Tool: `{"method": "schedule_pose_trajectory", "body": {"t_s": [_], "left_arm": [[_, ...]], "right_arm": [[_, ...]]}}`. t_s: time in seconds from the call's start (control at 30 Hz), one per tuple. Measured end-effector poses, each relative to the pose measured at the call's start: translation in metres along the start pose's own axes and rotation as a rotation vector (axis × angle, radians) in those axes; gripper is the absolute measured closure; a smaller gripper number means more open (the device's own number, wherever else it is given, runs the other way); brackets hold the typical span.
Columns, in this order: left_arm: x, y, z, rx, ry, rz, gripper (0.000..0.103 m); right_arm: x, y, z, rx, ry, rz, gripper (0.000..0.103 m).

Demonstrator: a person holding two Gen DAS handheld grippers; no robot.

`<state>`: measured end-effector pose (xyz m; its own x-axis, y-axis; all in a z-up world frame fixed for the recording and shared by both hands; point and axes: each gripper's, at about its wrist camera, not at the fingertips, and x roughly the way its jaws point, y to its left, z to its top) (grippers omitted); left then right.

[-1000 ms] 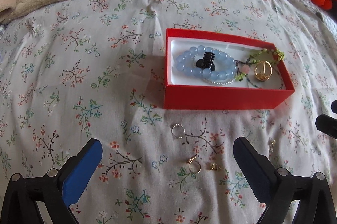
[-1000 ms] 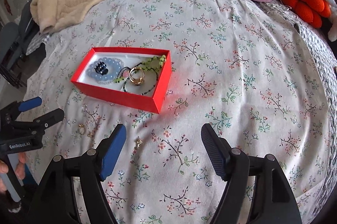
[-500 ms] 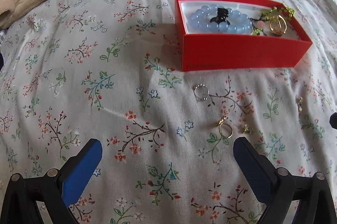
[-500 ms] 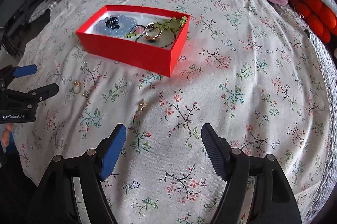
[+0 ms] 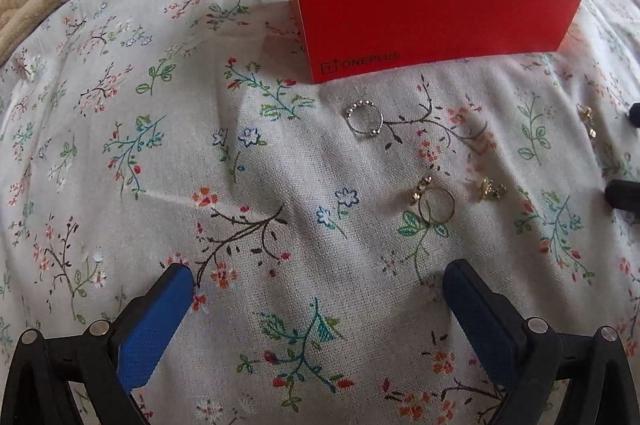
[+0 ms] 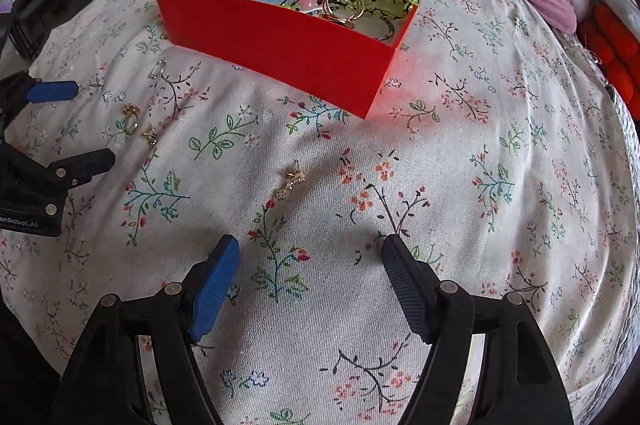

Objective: Organize jewelry
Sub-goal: 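Withdraw both tools from the box toward the small rings and earrings, then grasp the small gold ring with the left tool while the right tool grasps a gold earring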

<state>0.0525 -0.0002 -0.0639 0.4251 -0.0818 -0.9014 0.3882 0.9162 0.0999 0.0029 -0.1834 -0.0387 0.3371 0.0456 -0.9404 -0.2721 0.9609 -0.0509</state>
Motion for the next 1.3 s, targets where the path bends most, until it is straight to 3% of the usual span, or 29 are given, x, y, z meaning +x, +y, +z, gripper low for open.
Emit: {"method": "schedule_pose_trajectory", "body": {"t_s": [0.23, 0.37, 0.5, 0.6, 0.73, 0.8, 1.1, 1.3], "left_arm": [[0.003, -0.002, -0.002, 0.0, -0.072, -0.007, 0.0], [-0.001, -0.004, -0.004, 0.024, -0.097, -0.08, 0.003], [-0.006, -0.015, -0.004, 0.079, -0.117, -0.098, 0.016], [-0.01, -0.021, -0.004, 0.1, -0.129, -0.107, 0.025], [-0.014, -0.028, -0.004, 0.131, -0.138, -0.148, 0.049], [-0.013, -0.029, -0.003, 0.139, -0.138, -0.168, 0.055], [-0.013, -0.036, 0.0, 0.139, -0.138, -0.202, 0.068], [-0.011, -0.037, 0.003, 0.139, -0.132, -0.207, 0.07]], "right_arm": [[0.012, -0.012, 0.001, 0.015, -0.059, 0.034, 0.006], [0.015, -0.015, 0.001, -0.011, -0.084, 0.054, 0.002], [0.015, -0.017, 0.003, -0.019, -0.077, 0.056, 0.002], [0.012, -0.012, 0.003, -0.036, -0.077, 0.043, 0.004], [0.009, -0.006, 0.003, -0.064, -0.084, 0.042, 0.011], [0.008, -0.004, 0.004, -0.075, -0.089, 0.038, 0.013], [0.005, 0.008, 0.009, -0.118, -0.116, 0.05, 0.034], [0.005, 0.017, 0.015, -0.13, -0.124, 0.064, 0.05]]}}
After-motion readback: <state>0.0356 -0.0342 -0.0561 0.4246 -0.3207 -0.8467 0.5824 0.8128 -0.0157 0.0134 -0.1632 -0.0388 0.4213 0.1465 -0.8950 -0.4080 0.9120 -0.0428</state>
